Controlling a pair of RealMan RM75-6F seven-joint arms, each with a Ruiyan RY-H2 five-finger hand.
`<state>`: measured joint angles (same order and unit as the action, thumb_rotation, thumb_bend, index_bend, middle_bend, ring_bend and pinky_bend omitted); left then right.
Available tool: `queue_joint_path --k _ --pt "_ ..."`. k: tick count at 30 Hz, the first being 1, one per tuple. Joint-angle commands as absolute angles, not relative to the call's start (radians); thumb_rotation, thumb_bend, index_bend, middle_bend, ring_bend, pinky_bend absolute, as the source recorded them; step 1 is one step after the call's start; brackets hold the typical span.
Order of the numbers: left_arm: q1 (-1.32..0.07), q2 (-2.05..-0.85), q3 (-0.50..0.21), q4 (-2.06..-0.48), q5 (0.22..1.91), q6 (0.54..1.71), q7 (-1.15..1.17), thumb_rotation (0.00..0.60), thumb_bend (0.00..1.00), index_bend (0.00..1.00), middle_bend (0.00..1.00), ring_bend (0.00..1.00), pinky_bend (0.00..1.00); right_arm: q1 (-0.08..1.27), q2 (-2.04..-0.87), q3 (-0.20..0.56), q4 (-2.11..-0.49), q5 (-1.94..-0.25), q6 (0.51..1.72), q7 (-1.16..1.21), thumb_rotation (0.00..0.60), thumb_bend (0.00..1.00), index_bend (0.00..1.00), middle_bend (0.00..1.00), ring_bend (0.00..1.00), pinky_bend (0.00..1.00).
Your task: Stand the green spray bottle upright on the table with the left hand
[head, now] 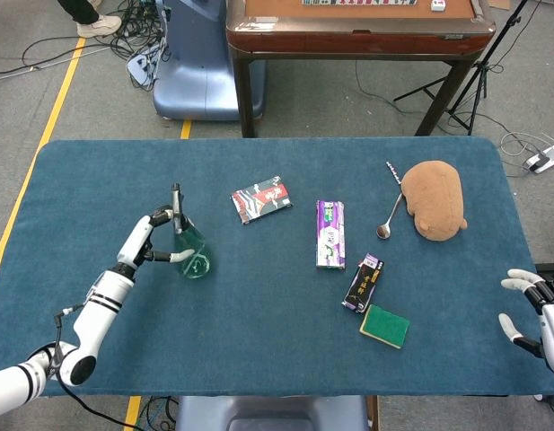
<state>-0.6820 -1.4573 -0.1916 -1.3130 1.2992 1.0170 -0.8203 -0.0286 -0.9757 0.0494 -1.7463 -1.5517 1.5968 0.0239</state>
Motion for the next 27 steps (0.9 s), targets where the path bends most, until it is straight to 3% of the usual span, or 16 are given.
queue_joint_path --k 1,7,11,16,27 --pt "-0.672 -1.455 -0.183 -1.302 1.31 1.008 -0.83 0.6 0.22 0.45 0.42 0.13 0.0 -0.028 -0.976 0.049 -1.747 -1.554 1.597 0.024 0.6 0.26 0.35 0.28 0.21 0.29" --pt "-0.653 -1.439 -0.179 -1.287 1.328 1.004 -0.86 0.6 0.22 0.38 0.34 0.09 0.0 -0.031 -0.974 0.049 -1.75 -1.557 1.602 0.022 0.6 0.26 0.35 0.28 0.21 0.29" --pt "-0.642 -1.421 -0.175 -1.293 1.349 1.007 -0.88 0.6 0.22 0.23 0.2 0.01 0.0 -0.032 -0.974 0.048 -1.752 -1.561 1.604 0.02 0.6 0.26 0.35 0.28 0.21 0.29" --pt "-0.635 -1.404 -0.172 -1.31 1.367 1.008 -0.889 0.6 0.22 0.06 0.06 0.0 0.0 -0.031 -0.976 0.048 -1.752 -1.563 1.603 0.021 0.6 0.26 0.35 0.28 0.21 0.29" --pt "-0.622 -1.392 -0.167 -1.336 1.391 1.018 -0.878 0.6 0.22 0.01 0.02 0.0 0.0 -0.032 -0.976 0.049 -1.748 -1.561 1.604 0.026 0.6 0.26 0.35 0.28 0.21 0.29"
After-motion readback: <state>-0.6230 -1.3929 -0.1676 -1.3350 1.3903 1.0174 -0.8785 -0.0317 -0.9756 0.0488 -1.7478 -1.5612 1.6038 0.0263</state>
